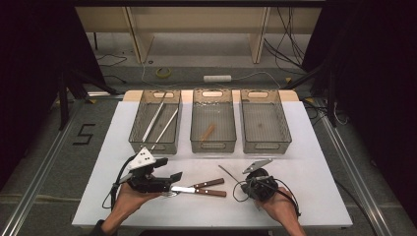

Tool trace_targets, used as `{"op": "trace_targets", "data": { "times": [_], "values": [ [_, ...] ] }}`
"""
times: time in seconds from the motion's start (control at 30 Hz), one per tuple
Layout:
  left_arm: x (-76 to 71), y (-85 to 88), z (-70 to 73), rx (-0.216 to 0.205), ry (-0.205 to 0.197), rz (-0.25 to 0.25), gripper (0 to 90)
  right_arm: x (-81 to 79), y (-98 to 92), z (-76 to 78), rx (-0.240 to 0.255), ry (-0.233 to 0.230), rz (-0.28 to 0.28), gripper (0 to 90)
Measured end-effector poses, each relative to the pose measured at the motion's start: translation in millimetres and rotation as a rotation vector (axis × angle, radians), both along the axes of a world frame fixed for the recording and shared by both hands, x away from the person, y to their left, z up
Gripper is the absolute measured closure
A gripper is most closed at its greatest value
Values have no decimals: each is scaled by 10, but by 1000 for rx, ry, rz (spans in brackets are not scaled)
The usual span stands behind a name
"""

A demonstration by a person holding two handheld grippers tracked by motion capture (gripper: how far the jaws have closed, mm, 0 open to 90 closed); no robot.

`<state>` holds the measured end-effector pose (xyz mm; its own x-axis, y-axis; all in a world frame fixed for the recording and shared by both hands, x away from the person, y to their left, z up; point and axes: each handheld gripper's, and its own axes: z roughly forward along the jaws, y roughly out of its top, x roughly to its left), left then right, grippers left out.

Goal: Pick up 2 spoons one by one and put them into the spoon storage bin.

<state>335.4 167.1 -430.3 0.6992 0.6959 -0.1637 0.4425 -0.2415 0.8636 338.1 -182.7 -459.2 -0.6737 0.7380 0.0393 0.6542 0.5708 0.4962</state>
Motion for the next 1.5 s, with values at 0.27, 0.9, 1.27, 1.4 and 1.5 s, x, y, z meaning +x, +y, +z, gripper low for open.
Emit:
{"op": "trace_targets", "data": {
  "times": [0.27, 0.9, 1.27, 1.4, 1.5],
  "values": [
    [5, 31, 3, -24, 0, 10, 242, 61, -16, 168, 60, -48, 11, 899],
    [-40, 158, 35, -72, -27, 28, 220, 539, 170, 513, 151, -121, -4, 898],
    [-60, 151, 35, -69, -33, 20, 219, 835, 277, 684, 170, -145, -14, 898],
    [-61, 156, 33, -65, -34, 19, 219, 935, 312, 717, 169, -150, -23, 898],
    [-55, 160, 37, -72, -34, 20, 219, 1010, 340, 739, 166, -152, -34, 898]
  ]
}}
